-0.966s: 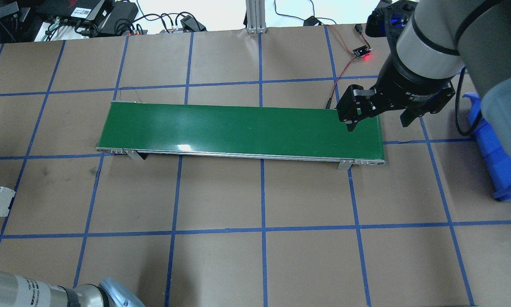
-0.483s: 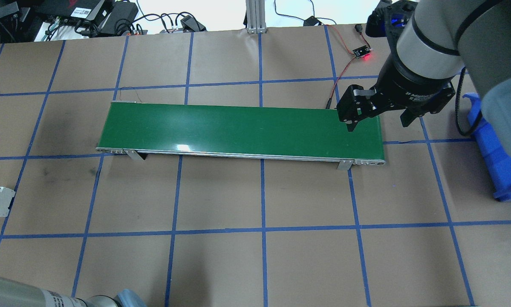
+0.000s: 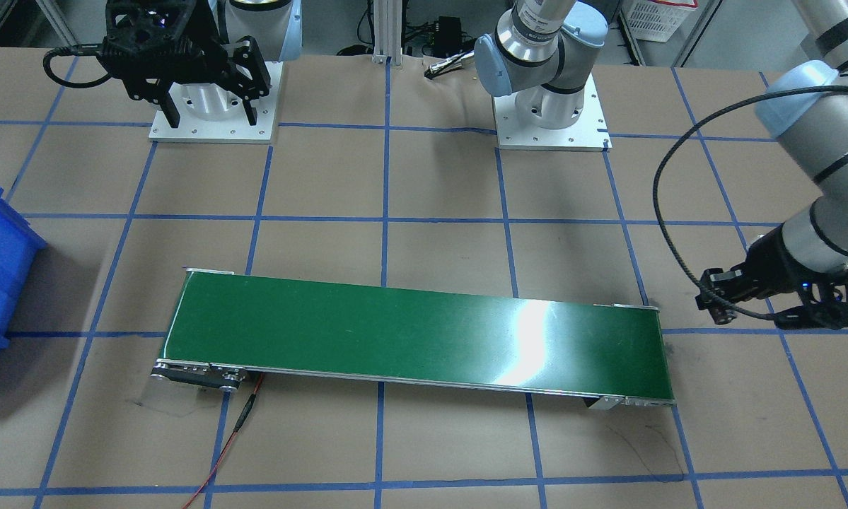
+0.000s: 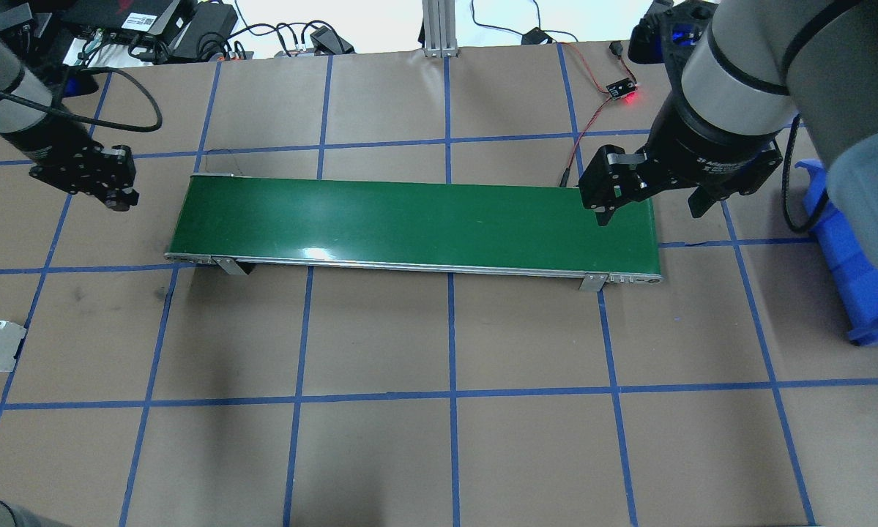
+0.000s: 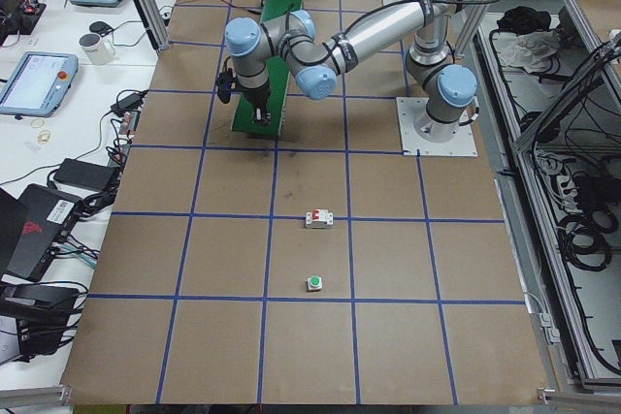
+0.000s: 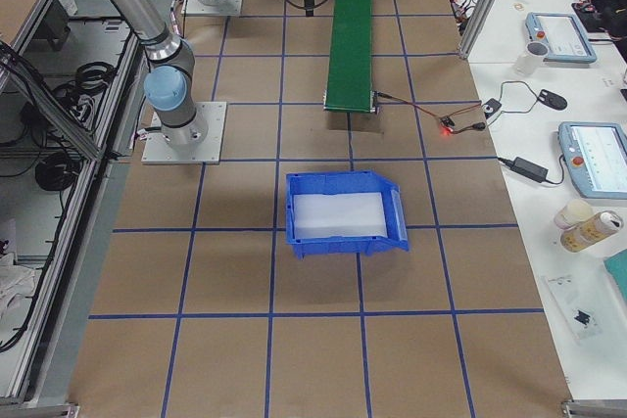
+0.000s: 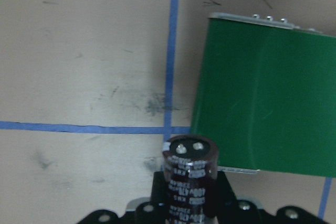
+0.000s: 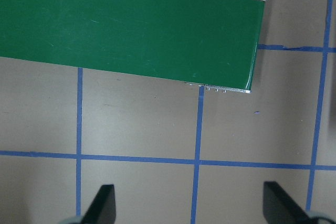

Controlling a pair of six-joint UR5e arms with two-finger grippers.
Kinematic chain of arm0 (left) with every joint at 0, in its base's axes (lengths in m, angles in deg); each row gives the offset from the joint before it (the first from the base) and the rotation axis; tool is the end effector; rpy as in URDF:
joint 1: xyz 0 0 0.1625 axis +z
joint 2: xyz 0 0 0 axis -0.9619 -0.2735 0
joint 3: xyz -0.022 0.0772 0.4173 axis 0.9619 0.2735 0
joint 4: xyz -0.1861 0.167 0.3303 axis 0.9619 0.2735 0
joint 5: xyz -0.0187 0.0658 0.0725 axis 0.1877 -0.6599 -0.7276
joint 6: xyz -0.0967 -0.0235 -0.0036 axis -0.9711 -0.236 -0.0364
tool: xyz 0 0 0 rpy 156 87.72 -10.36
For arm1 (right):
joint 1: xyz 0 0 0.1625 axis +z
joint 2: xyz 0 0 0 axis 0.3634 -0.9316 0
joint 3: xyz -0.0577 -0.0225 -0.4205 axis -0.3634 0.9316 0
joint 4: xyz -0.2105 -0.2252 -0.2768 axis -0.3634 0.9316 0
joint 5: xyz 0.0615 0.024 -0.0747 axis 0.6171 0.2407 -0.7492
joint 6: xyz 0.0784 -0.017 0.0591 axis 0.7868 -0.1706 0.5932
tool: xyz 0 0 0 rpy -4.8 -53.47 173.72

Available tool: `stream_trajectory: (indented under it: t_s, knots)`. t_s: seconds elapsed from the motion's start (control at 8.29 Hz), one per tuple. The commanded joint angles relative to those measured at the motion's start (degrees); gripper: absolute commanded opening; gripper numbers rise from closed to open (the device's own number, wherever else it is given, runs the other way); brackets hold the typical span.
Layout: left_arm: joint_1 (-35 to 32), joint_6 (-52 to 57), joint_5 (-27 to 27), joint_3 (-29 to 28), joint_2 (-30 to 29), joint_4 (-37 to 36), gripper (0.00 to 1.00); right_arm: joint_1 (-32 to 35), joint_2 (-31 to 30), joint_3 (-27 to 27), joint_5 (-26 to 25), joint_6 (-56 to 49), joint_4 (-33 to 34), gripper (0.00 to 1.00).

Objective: Move capacitor from left to right
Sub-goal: 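Lift the capacitor with the left gripper and carry it over the conveyor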

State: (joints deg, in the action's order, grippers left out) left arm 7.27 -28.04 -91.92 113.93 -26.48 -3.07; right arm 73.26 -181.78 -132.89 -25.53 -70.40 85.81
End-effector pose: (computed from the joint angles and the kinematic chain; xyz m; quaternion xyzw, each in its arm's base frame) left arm 0.1036 -0.5867 0.3458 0.0311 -0.9989 -0.0291 0.0219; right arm 0.1680 -0.4094 0.5144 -0.0255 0.9993 -0.0276 0.0092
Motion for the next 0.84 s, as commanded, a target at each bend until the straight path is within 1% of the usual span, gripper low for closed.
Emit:
stream_trajectory:
  t_s: [0.0, 0.24, 0.48, 0.72]
  knots:
    - [-7.7, -7.6, 0.8, -0.1, -0.9, 0.7, 0.0, 0.0, 0.0, 0.0, 0.0, 0.0, 0.0, 1.0]
    - [-9.3, -6.3, 0.5, -0.2, -3.1, 2.0, 0.0, 0.0, 0.0, 0.0, 0.0, 0.0, 0.0, 1.0]
    - [-10.3, -3.6, 0.5, -0.4, -6.7, 1.3, 0.0, 0.0, 0.0, 0.0, 0.0, 0.0, 0.0, 1.0]
    - [-10.7, -1.5, 0.4, -0.5, -8.0, -0.1, 0.0, 0.0, 1.4, 0.0, -0.6, -0.7, 0.5, 1.0]
